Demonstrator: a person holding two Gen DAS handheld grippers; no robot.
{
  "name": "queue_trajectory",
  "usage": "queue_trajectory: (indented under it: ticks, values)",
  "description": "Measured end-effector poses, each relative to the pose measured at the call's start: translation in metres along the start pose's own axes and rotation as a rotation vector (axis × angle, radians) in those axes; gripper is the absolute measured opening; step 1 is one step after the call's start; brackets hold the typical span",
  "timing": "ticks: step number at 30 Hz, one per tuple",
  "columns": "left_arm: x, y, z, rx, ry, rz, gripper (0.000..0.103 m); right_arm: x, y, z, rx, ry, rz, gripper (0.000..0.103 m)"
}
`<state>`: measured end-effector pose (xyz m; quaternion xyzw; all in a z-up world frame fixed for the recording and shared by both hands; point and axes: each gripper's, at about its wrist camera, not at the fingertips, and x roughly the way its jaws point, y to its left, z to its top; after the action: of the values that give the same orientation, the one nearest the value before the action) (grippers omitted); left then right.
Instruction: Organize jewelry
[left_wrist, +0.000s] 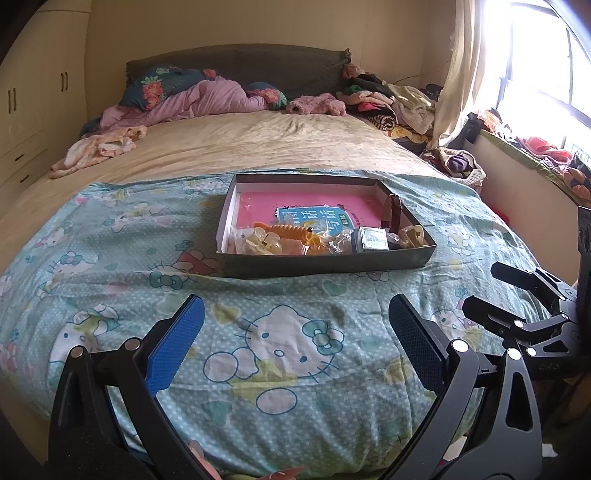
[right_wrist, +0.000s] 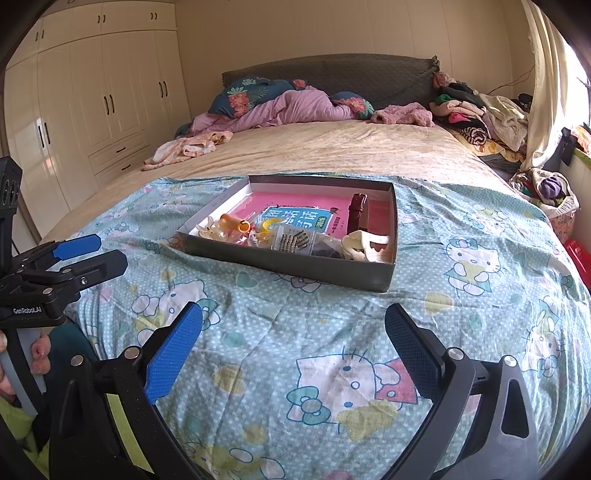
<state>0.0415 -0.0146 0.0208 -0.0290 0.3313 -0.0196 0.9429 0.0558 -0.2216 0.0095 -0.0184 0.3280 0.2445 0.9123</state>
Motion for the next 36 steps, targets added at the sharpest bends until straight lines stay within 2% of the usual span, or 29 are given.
queue_trajectory:
  ticks: [19, 30, 36]
  values:
    - [0.002, -0.001, -0.003, 0.005, 0.013, 0.014, 0.093, 0.002, 0.003, -0.001, -0.002, 0.008, 0.002, 0.098]
    - [0.007, 0.002, -0.006, 0.001, 0.045, -0.019, 0.093, 0.003, 0.0, -0.001, 0.004, 0.014, -0.008, 0.098]
    - [0.018, 0.016, -0.007, -0.041, 0.078, 0.015, 0.093, 0.006, -0.015, 0.0, 0.031, 0.016, -0.034, 0.098]
